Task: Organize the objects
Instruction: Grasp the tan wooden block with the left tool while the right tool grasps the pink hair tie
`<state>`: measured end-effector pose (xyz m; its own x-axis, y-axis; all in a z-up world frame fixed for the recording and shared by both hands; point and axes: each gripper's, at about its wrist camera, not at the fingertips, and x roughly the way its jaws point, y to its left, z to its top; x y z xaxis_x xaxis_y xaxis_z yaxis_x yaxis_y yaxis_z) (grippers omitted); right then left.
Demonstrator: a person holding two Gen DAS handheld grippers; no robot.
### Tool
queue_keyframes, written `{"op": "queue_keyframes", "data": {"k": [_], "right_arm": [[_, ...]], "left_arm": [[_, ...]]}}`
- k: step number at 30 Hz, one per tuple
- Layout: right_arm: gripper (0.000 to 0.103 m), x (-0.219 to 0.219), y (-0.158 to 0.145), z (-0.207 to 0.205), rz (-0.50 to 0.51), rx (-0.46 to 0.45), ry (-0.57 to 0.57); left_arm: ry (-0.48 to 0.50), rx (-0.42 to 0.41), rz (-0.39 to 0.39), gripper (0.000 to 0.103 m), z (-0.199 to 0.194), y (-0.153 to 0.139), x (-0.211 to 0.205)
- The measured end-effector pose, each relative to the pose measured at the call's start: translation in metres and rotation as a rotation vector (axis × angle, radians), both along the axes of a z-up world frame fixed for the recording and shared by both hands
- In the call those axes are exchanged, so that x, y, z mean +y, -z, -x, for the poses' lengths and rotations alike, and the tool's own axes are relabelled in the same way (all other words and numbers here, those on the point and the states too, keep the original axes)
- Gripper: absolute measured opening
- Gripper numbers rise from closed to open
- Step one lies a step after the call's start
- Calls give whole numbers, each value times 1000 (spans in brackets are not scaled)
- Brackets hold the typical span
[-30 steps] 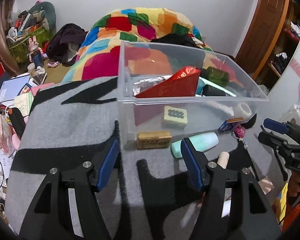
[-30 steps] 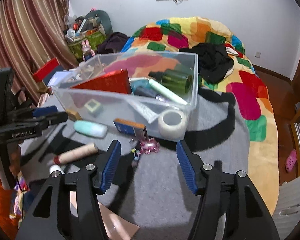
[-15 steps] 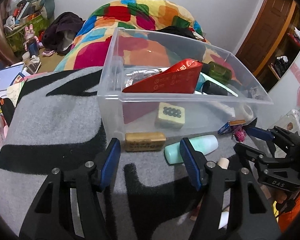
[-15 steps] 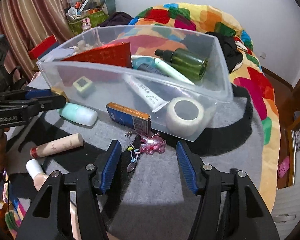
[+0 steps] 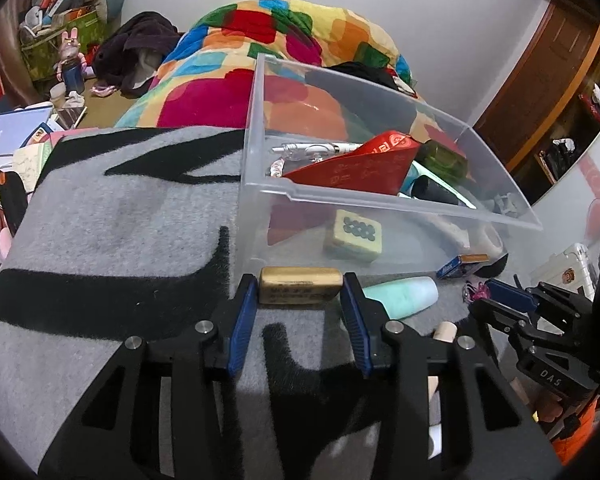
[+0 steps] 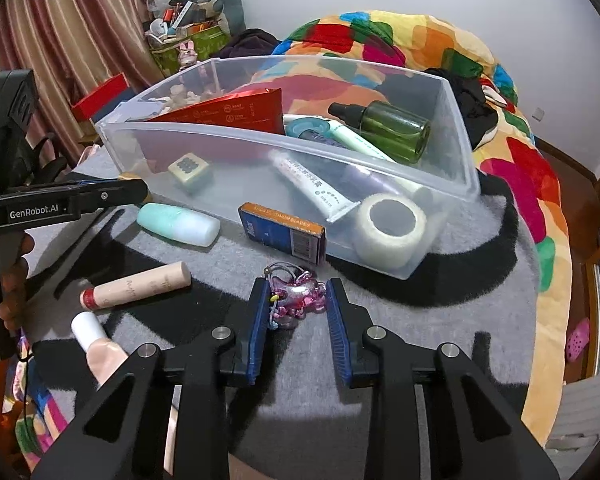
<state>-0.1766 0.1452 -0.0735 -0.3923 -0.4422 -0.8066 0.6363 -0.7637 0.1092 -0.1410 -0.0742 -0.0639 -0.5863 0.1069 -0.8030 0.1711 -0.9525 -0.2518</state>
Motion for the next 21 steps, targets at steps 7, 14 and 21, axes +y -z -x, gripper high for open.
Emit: {"op": "queue_keyframes", "data": {"k": [7, 14, 21], "right_arm": [[26, 14, -15, -6, 64, 7, 24], [26, 18, -49, -11, 151, 56, 41], [26, 13, -81, -4, 227, 107, 68]], "left_arm": [[8, 43, -1, 42, -18, -9, 3], [36, 124, 20, 42, -31, -35, 11], [39, 185, 34, 42, -23, -58, 9]]}}
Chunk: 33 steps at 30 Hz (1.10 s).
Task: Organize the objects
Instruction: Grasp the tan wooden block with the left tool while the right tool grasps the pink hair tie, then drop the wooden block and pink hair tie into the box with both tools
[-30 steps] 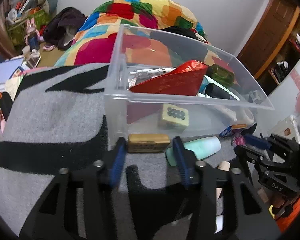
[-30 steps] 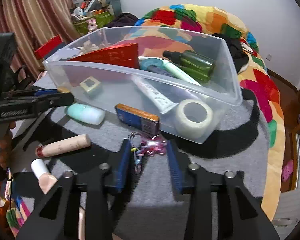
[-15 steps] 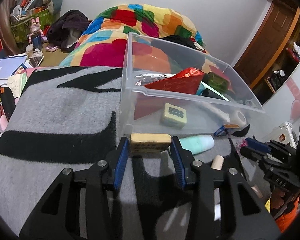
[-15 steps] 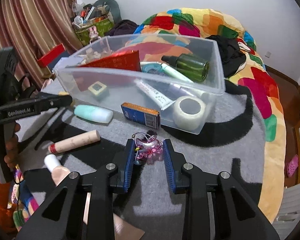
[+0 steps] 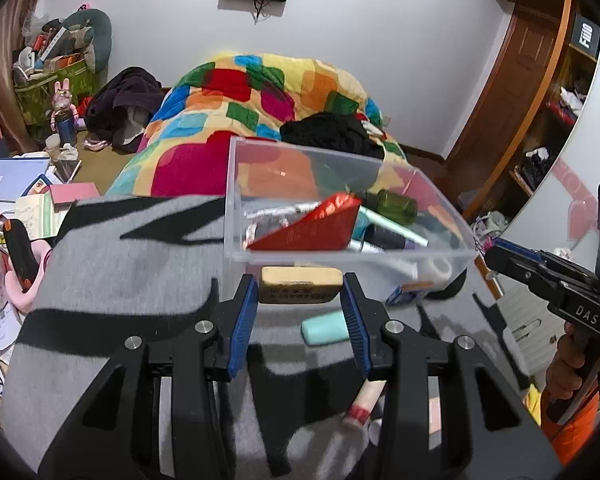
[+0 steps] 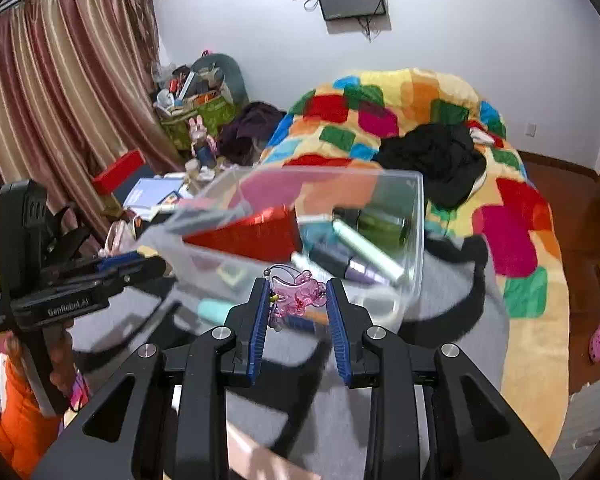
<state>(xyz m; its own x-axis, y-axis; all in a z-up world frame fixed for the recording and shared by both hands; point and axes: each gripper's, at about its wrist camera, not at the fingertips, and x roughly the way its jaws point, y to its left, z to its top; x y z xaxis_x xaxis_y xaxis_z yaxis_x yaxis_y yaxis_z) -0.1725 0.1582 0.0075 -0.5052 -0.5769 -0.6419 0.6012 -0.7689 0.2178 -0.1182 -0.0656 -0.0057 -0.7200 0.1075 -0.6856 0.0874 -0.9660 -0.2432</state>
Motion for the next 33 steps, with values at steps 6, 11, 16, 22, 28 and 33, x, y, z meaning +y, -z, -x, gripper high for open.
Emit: {"op": "queue_keyframes", "data": {"k": [6, 11, 16, 22, 28, 33], "right_arm": [[26, -8, -25, 7, 27, 69, 28], [26, -8, -29, 13, 39, 88, 70], [26, -17, -12, 28, -3, 51, 97], [26, -25, 14, 53, -24, -51, 119], [26, -33, 26, 54, -58, -78, 87], [33, -28, 24, 47, -47, -88, 66]], "left_arm": [[5, 34, 3, 42, 13, -13, 0], [28, 15, 5, 42, 34, -8, 5], [43, -11, 17, 42, 47, 3, 13], [65, -30, -1, 42, 58, 6, 19], [79, -31, -7, 43, 55, 5, 21], [96, -12, 11, 48, 42, -1, 24]]}}
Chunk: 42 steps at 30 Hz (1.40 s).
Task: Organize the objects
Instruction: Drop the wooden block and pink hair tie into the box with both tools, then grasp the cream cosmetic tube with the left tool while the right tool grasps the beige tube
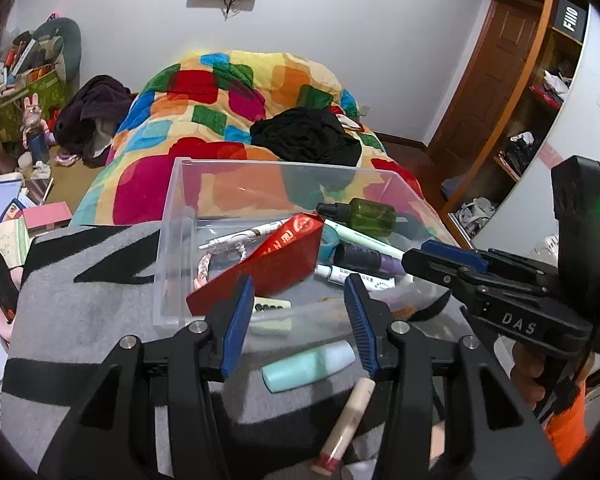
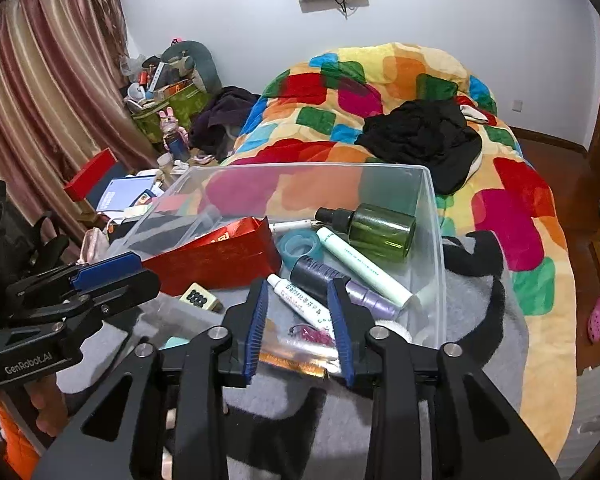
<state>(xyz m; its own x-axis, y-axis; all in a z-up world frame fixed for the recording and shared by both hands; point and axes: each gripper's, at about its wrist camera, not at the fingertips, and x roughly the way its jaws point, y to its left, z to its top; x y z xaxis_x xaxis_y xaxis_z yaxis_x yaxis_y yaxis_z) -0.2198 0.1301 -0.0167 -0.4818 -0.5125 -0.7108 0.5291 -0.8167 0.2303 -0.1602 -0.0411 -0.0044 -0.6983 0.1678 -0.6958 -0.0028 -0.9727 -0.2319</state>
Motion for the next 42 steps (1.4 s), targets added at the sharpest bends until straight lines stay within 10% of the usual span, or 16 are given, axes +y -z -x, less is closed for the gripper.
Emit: {"op": "queue_keyframes", "data": {"k": [20, 27, 36, 42], "right_arm": [[60, 10, 25, -112, -134, 18, -306], [61, -4, 51, -125, -193, -13, -340], [19, 11, 50, -130, -203, 9, -291], [21, 14, 49, -126, -196, -6, -285]], "left_arm": [[152, -167, 28, 58, -40, 56, 39], [134, -167, 67, 15, -44, 62, 33], [89, -150, 48, 15, -78, 60, -2], [92, -128, 53, 15, -92, 61, -2]]}}
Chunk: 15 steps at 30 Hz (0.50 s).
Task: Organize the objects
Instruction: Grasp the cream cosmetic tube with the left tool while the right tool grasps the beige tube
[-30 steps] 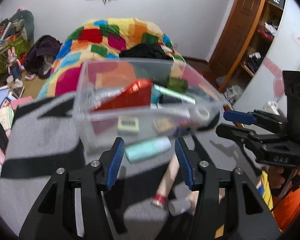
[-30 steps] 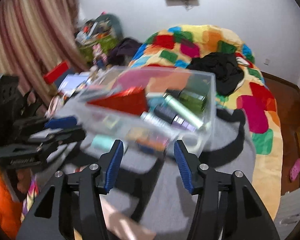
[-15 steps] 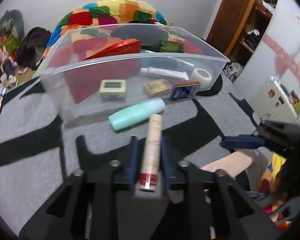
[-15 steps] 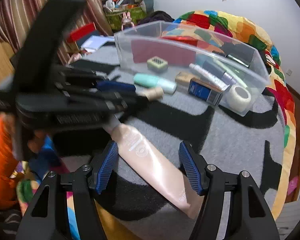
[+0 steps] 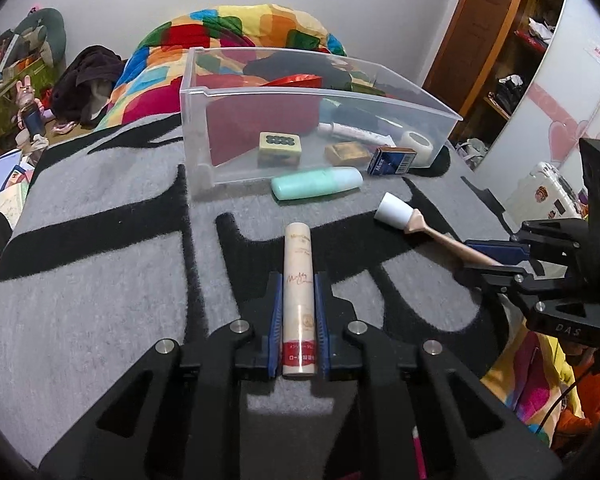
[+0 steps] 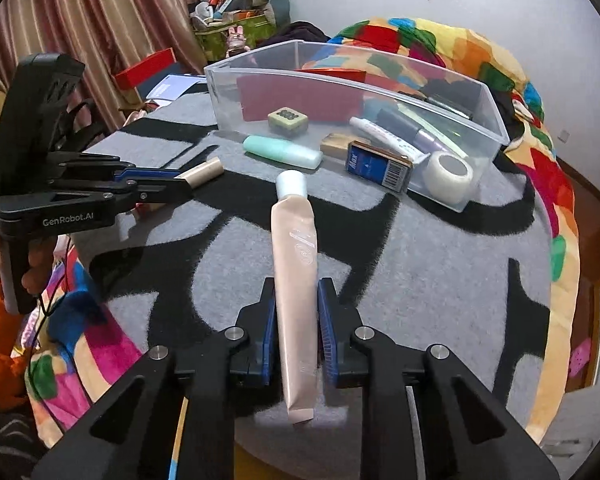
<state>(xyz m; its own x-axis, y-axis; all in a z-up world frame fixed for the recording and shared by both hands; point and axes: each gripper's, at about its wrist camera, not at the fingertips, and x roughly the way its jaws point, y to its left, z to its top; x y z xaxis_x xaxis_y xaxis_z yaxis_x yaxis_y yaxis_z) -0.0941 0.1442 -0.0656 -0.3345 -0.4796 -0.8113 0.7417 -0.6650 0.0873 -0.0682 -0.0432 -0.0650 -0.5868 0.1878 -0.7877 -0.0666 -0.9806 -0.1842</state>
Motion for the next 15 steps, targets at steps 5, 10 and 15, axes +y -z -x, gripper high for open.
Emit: {"op": "queue_keyframes", "data": {"k": [5, 10, 15], "right_arm": [[41, -19, 0, 11, -1, 1, 9], [41, -40, 5, 28, -2, -22, 26], [29, -49, 5, 18, -19, 42, 24]], "left_arm": [[-24, 24, 28, 15, 4, 2, 4], [-67, 81, 107, 15, 3, 5, 12], [-74, 84, 107, 14, 3, 4, 12]]}}
